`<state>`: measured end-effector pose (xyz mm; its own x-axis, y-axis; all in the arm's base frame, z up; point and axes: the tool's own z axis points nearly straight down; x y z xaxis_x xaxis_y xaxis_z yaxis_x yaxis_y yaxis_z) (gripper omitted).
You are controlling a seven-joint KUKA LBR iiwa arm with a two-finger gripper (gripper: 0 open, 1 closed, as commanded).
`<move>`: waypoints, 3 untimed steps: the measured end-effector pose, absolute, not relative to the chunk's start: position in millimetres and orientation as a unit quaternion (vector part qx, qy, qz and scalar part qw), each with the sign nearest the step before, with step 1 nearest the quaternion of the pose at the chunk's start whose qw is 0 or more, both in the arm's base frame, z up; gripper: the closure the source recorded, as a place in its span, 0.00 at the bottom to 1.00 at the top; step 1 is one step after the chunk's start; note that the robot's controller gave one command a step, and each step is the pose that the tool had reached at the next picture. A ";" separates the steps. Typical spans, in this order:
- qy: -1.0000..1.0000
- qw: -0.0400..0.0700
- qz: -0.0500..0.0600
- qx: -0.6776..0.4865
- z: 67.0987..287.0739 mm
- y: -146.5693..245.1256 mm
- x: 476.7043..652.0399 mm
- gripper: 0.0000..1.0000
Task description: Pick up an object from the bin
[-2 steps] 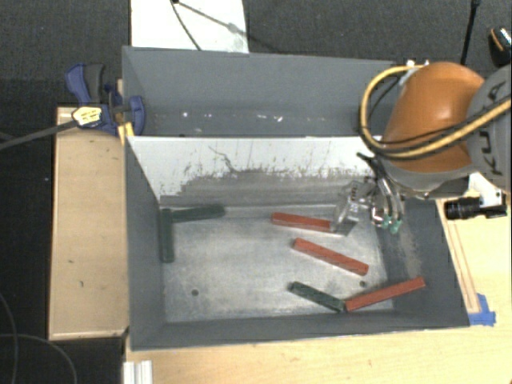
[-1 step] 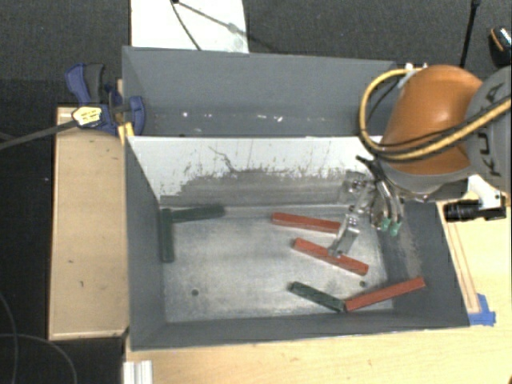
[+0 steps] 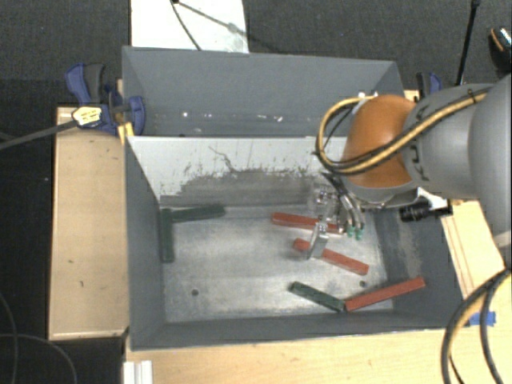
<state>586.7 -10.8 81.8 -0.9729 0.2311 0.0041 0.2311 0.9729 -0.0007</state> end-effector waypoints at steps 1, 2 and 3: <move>-0.995 0.002 0.000 -0.102 69.9 -9.6 581.6 0.00; -0.995 0.000 0.000 -0.102 71.2 -9.5 582.2 1.00; -1.000 -0.005 0.000 0.025 204.1 -16.8 561.9 1.00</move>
Offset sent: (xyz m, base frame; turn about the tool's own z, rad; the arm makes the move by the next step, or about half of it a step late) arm -0.0050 0.0011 -0.0118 -0.0307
